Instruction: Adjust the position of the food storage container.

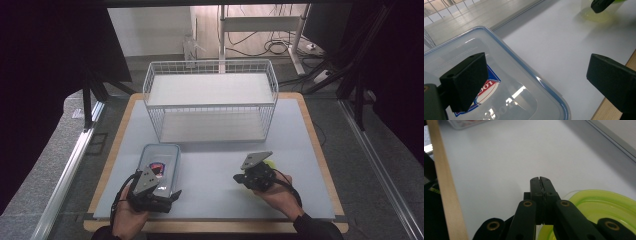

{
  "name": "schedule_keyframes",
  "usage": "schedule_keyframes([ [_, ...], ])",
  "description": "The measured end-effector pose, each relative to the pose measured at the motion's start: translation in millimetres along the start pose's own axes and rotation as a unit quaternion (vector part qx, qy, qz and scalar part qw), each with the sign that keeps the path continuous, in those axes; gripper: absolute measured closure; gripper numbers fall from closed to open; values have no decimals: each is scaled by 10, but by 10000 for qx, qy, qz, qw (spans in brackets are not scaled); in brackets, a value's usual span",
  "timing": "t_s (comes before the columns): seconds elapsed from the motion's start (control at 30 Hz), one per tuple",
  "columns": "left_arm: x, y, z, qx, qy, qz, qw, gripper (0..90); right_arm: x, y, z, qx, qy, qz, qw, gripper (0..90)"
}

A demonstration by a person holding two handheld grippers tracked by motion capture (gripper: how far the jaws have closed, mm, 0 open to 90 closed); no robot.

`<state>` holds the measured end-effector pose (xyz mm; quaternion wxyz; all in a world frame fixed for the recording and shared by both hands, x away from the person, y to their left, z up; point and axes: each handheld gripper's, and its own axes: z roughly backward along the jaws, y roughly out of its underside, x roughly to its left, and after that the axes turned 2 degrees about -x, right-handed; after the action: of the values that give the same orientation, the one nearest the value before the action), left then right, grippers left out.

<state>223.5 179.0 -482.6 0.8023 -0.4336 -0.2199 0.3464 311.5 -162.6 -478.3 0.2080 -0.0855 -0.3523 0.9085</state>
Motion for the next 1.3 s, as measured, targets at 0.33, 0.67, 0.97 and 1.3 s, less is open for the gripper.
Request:
schedule_keyframes([
  [0.33,12,8,4,15,-50,-20,10000,38,-331,269,247,-52,316,-503,9982,900],
  [0.67,45,25,-8,138,22,140,9998,49,-510,440,426,-133,594,-795,9950,881],
  [0.97,300,72,202,175,-381,410,9983,212,-425,389,412,-210,535,-691,9959,897],
  [1.3,843,383,510,243,-850,1122,9897,827,-271,333,338,-372,451,-453,9973,765],
])
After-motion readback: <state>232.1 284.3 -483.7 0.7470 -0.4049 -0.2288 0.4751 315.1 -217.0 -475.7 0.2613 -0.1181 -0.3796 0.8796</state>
